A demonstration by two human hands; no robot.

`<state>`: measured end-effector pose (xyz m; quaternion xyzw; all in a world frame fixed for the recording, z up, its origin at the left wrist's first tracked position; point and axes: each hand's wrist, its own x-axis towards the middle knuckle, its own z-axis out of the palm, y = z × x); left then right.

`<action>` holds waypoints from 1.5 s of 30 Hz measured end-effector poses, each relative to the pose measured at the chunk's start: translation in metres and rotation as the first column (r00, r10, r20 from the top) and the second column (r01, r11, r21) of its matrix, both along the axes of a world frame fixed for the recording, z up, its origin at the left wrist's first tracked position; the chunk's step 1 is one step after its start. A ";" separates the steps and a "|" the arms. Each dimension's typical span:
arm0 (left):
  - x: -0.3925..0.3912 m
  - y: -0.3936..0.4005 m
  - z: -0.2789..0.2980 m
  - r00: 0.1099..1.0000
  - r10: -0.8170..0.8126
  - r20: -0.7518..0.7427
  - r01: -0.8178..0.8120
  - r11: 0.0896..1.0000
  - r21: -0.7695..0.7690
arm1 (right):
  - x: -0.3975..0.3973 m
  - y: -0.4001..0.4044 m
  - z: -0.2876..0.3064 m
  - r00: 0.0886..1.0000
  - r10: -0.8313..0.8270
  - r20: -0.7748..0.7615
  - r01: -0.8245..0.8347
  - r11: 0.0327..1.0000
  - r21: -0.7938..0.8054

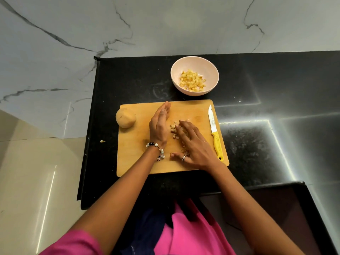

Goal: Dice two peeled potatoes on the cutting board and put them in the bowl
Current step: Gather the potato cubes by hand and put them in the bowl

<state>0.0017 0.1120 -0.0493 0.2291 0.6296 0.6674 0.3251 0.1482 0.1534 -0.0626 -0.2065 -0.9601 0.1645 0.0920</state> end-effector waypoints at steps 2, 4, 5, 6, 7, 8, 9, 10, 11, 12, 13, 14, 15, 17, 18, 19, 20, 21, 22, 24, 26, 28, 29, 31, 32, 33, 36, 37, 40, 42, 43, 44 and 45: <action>0.000 0.000 -0.001 1.000 -0.013 -0.001 0.013 1.000 0.002 | -0.007 -0.002 -0.006 0.996 -0.058 0.070 0.054 0.997 0.056; -0.001 -0.001 -0.002 1.000 -0.014 0.022 0.014 1.000 0.008 | -0.020 -0.001 -0.008 0.993 -0.106 0.043 0.103 0.993 0.064; -0.001 -0.001 -0.001 0.999 -0.010 0.035 0.010 1.000 0.011 | -0.028 0.000 -0.009 0.993 -0.116 0.012 0.115 0.991 0.063; -0.001 -0.002 0.000 0.999 -0.008 0.046 0.008 1.000 0.013 | -0.037 0.002 -0.009 0.992 -0.124 -0.010 0.124 0.991 0.056; -0.001 -0.002 0.000 0.999 -0.011 0.054 0.010 1.000 0.014 | -0.044 0.003 -0.009 0.991 -0.133 -0.029 0.134 0.990 0.047; -0.001 -0.002 0.000 0.998 -0.014 0.059 0.013 1.000 0.016 | -0.051 0.005 -0.008 0.987 -0.148 -0.059 0.150 0.988 0.030; -0.002 -0.002 0.000 0.998 -0.018 0.063 0.017 1.000 0.021 | -0.056 0.007 -0.007 0.978 -0.173 -0.114 0.174 0.985 -0.002; -0.002 -0.002 -0.001 0.998 -0.022 0.064 0.021 1.000 0.023 | -0.059 0.009 -0.004 0.958 -0.213 -0.191 0.204 0.977 -0.066; -0.003 -0.003 0.000 0.998 -0.031 0.056 0.029 0.999 0.022 | -0.060 0.011 -0.001 0.921 -0.279 -0.271 0.237 0.955 -0.178; -0.003 -0.003 0.000 0.999 -0.037 0.023 0.037 0.999 0.003 | -0.058 0.011 0.003 0.859 -0.380 -0.342 0.271 0.906 -0.326; -0.002 -0.003 0.000 0.998 -0.044 -0.045 0.042 0.999 -0.031 | -0.055 0.011 0.007 0.764 -0.507 -0.399 0.303 0.828 -0.472; 0.001 -0.003 0.001 0.988 -0.048 -0.147 0.036 0.996 -0.086 | -0.051 0.010 0.010 0.650 -0.633 -0.420 0.326 0.732 -0.598; 0.006 -0.002 0.002 0.961 -0.051 -0.270 0.011 0.989 -0.148 | -0.047 0.009 0.013 0.547 -0.730 -0.410 0.338 0.640 -0.690; 0.018 0.000 -0.002 0.860 -0.095 -0.501 -0.046 0.964 -0.262 | -0.043 0.004 0.015 0.456 -0.812 -0.365 0.358 0.543 -0.759; 0.023 0.000 -0.005 0.809 -0.143 -0.570 -0.052 0.949 -0.312 | -0.044 0.000 0.015 0.463 -0.815 -0.350 0.360 0.533 -0.765; 0.026 0.001 -0.010 0.768 -0.196 -0.610 -0.042 0.935 -0.353 | -0.046 -0.004 0.013 0.486 -0.807 -0.337 0.353 0.533 -0.769; 0.029 0.002 -0.013 0.746 -0.236 -0.623 -0.025 0.925 -0.380 | -0.047 -0.007 0.012 0.509 -0.795 -0.329 0.339 0.537 -0.773; 0.030 0.002 -0.014 0.747 -0.249 -0.616 -0.010 0.923 -0.384 | -0.049 -0.010 0.011 0.526 -0.784 -0.330 0.316 0.541 -0.780; 0.032 0.002 -0.014 0.770 -0.237 -0.593 0.004 0.930 -0.367 | -0.051 -0.013 0.009 0.529 -0.780 -0.334 0.289 0.536 -0.793; 0.040 0.000 -0.008 0.835 -0.171 -0.523 0.017 0.958 -0.287 | -0.053 -0.014 0.007 0.490 -0.811 -0.318 0.232 0.473 -0.850; 0.049 0.000 -0.001 0.908 -0.094 -0.409 0.011 0.979 -0.202 | -0.054 -0.013 0.006 0.437 -0.856 -0.277 0.136 0.367 -0.920; 0.058 0.000 0.003 0.962 -0.030 -0.270 -0.009 0.990 -0.144 | -0.054 -0.012 0.009 0.407 -0.879 -0.250 0.060 0.299 -0.952; 0.060 0.001 0.006 0.979 -0.007 -0.205 -0.020 0.991 -0.132 | -0.054 -0.011 0.010 0.401 -0.884 -0.239 0.032 0.275 -0.961; 0.061 0.003 0.010 0.998 0.027 -0.060 -0.034 0.992 -0.124 | -0.055 -0.010 0.011 0.381 -0.904 -0.195 -0.036 0.196 -0.980; 0.061 0.004 0.013 0.999 0.044 0.013 -0.042 0.992 -0.118 | -0.055 -0.010 0.012 0.369 -0.913 -0.173 -0.075 0.156 -0.985; 0.061 0.004 0.015 0.995 0.060 0.077 -0.051 0.993 -0.108 | -0.055 -0.010 0.014 0.360 -0.920 -0.158 -0.118 0.123 -0.985; 0.058 0.004 0.015 0.971 0.098 0.220 -0.084 0.994 -0.070 | -0.058 -0.010 0.010 0.351 -0.928 -0.128 -0.223 0.050 -0.974; 0.055 0.004 0.014 0.961 0.103 0.258 -0.091 0.994 -0.060 | -0.060 -0.011 0.010 0.354 -0.928 -0.113 -0.234 0.029 -0.972; 0.051 0.001 0.018 0.903 0.140 0.406 -0.143 0.989 -0.022 | -0.063 -0.015 0.013 0.338 -0.940 -0.047 -0.286 -0.055 -0.957; 0.050 -0.001 0.024 0.867 0.180 0.464 -0.193 0.981 -0.019 | -0.062 -0.016 0.020 0.325 -0.945 0.029 -0.331 -0.142 -0.933; 0.050 -0.001 0.025 0.837 0.188 0.514 -0.219 0.976 -0.001 | -0.061 -0.016 0.024 0.326 -0.944 0.053 -0.349 -0.173 -0.921; 0.049 -0.002 0.025 0.795 0.193 0.576 -0.244 0.970 0.012 | -0.059 -0.015 0.027 0.328 -0.942 0.071 -0.371 -0.198 -0.907; 0.048 -0.002 0.026 0.749 0.202 0.632 -0.269 0.963 0.011 | -0.058 -0.015 0.027 0.326 -0.942 0.084 -0.394 -0.216 -0.893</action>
